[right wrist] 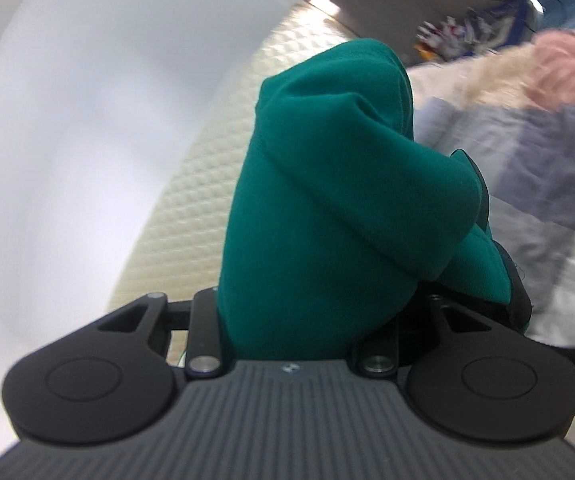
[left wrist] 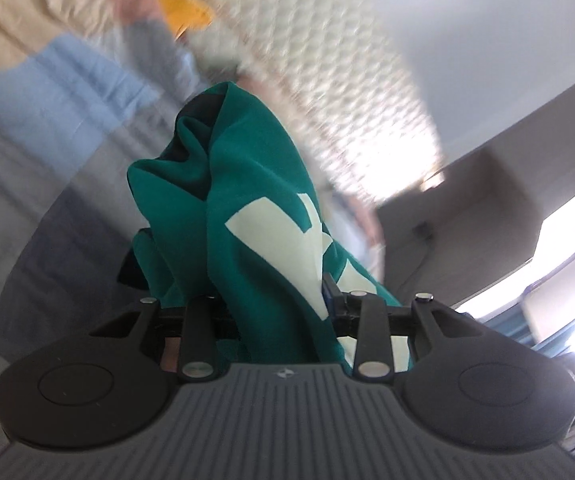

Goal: Fold large clothes

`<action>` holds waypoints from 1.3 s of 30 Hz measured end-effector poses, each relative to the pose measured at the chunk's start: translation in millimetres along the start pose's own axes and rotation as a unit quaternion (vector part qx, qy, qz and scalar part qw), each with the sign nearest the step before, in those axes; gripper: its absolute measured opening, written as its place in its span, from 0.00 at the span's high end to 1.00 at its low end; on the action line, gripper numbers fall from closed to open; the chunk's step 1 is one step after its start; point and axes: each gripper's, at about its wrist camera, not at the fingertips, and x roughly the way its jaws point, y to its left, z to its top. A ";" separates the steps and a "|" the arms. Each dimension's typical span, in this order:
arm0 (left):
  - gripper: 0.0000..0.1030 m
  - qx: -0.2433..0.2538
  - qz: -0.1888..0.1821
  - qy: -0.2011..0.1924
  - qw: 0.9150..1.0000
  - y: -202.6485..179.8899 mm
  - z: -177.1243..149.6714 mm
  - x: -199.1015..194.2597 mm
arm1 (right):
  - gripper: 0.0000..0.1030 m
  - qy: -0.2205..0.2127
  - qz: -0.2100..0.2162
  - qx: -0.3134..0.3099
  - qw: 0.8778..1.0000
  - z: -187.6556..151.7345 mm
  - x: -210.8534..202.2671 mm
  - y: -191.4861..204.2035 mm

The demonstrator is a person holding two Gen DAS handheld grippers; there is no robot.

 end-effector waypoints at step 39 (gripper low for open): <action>0.30 0.215 -0.024 0.025 0.976 -61.1 -54.8 -149.9 | 0.34 -0.068 -0.047 -0.010 0.997 -55.6 -168.7 27.4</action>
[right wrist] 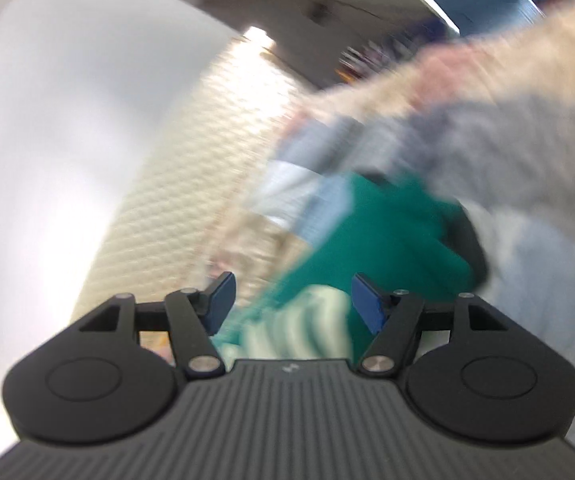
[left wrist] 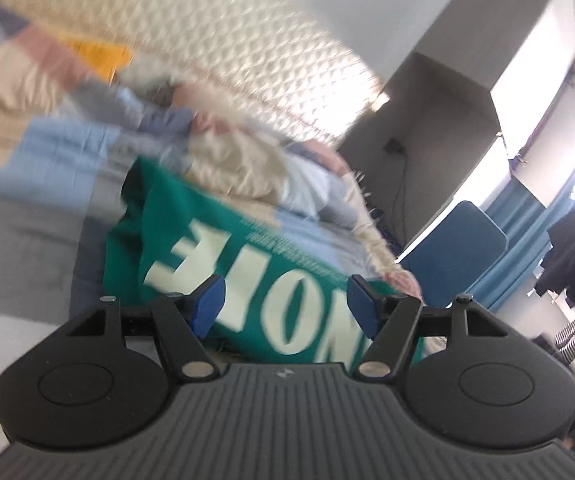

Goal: Fold large clothes

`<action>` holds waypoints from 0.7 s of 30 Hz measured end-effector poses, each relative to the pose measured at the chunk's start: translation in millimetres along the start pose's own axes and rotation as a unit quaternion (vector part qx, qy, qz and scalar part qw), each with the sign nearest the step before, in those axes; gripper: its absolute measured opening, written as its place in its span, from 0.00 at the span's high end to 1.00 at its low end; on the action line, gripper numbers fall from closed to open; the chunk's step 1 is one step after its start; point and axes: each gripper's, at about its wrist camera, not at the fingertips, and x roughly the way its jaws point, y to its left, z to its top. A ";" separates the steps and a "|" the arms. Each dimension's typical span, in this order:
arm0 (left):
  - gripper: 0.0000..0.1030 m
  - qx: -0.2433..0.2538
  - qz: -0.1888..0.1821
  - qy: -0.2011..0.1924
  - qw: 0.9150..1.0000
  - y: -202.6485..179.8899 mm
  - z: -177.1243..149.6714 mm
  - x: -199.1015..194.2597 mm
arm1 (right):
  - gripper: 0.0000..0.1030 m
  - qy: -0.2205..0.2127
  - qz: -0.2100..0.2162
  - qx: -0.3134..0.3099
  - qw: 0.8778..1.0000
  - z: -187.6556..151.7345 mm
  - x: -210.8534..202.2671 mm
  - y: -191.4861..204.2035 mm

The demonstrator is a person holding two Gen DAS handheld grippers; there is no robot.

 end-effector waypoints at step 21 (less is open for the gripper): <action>0.30 0.193 0.041 -0.068 0.978 -127.2 -61.2 -239.7 | 0.28 -0.022 0.050 -0.274 0.960 -58.1 -175.8 162.6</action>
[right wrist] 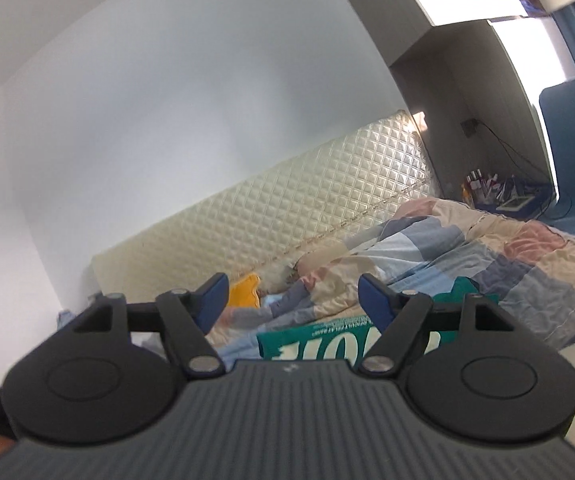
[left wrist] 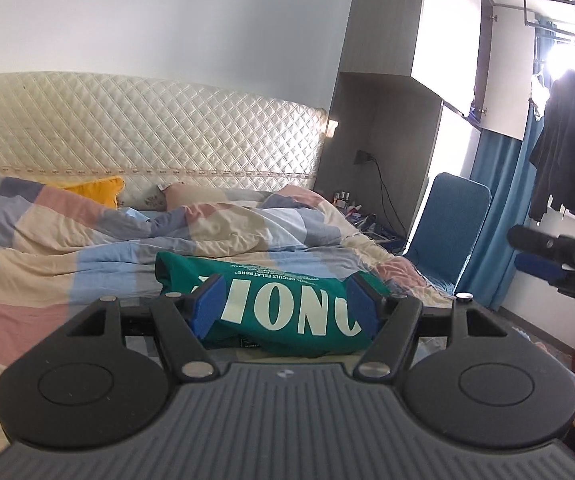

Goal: Fold large clothes

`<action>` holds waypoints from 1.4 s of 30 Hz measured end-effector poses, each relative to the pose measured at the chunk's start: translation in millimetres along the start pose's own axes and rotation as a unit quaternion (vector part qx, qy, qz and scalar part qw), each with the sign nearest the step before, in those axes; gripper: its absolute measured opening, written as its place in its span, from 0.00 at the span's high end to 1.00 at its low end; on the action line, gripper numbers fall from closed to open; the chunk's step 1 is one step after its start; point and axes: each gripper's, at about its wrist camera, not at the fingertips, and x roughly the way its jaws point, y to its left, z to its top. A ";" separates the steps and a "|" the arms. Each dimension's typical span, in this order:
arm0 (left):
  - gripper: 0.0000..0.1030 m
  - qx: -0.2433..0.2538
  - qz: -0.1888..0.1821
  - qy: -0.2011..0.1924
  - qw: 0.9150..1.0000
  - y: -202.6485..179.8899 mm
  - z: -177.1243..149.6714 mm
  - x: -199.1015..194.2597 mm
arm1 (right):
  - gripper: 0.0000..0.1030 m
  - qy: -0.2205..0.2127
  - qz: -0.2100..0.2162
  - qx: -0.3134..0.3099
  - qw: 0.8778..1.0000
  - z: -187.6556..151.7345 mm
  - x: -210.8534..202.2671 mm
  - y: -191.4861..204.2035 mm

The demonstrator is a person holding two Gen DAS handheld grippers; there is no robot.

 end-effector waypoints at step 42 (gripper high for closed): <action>0.27 0.030 0.054 0.034 0.998 5.0 -107.4 -10.2 | 0.29 0.070 -0.130 -0.128 0.981 -134.6 -3.3 31.4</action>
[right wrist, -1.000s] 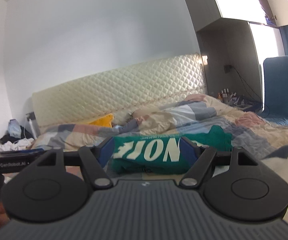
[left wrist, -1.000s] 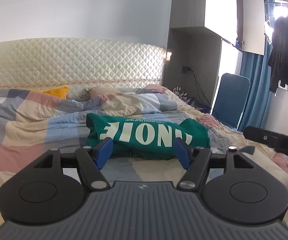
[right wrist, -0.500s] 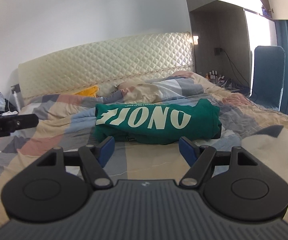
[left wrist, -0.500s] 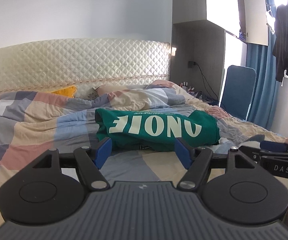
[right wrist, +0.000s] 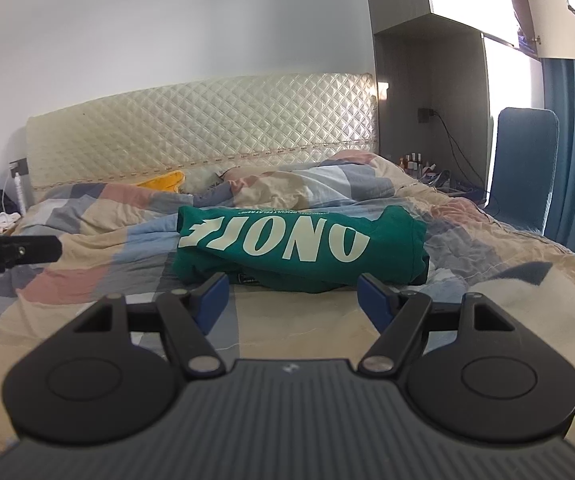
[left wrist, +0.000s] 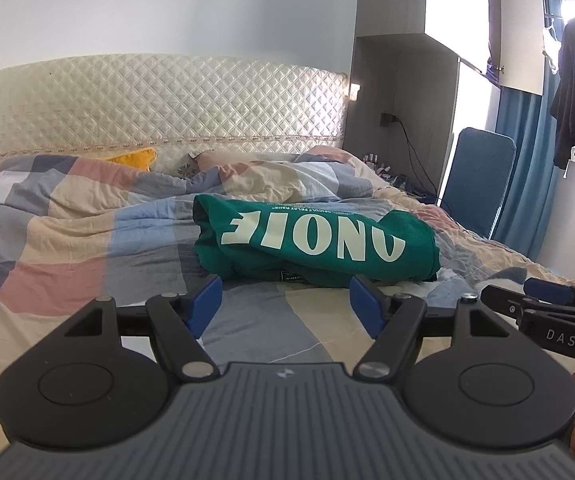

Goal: Fold large clothes

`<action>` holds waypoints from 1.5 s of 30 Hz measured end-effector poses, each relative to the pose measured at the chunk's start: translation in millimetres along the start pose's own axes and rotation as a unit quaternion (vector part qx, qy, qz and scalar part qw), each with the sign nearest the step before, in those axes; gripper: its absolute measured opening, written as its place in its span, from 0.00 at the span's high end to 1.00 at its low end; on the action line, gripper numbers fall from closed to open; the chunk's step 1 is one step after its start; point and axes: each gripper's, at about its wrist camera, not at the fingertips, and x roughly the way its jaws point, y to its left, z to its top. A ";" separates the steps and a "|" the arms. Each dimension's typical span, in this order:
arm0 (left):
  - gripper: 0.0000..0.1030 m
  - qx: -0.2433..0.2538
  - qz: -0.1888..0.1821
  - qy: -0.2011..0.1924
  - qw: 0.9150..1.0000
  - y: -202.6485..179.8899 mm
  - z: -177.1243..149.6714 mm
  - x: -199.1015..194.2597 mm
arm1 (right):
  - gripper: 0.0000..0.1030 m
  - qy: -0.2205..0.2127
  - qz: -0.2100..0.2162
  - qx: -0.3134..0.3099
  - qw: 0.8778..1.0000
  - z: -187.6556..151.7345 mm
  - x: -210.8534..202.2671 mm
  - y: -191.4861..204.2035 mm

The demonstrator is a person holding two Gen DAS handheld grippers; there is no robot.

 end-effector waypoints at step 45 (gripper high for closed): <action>0.00 0.007 0.020 0.014 1.000 -17.0 1.0 -0.5 | 0.00 -0.010 -0.022 0.010 1.000 -3.0 -9.0 0.1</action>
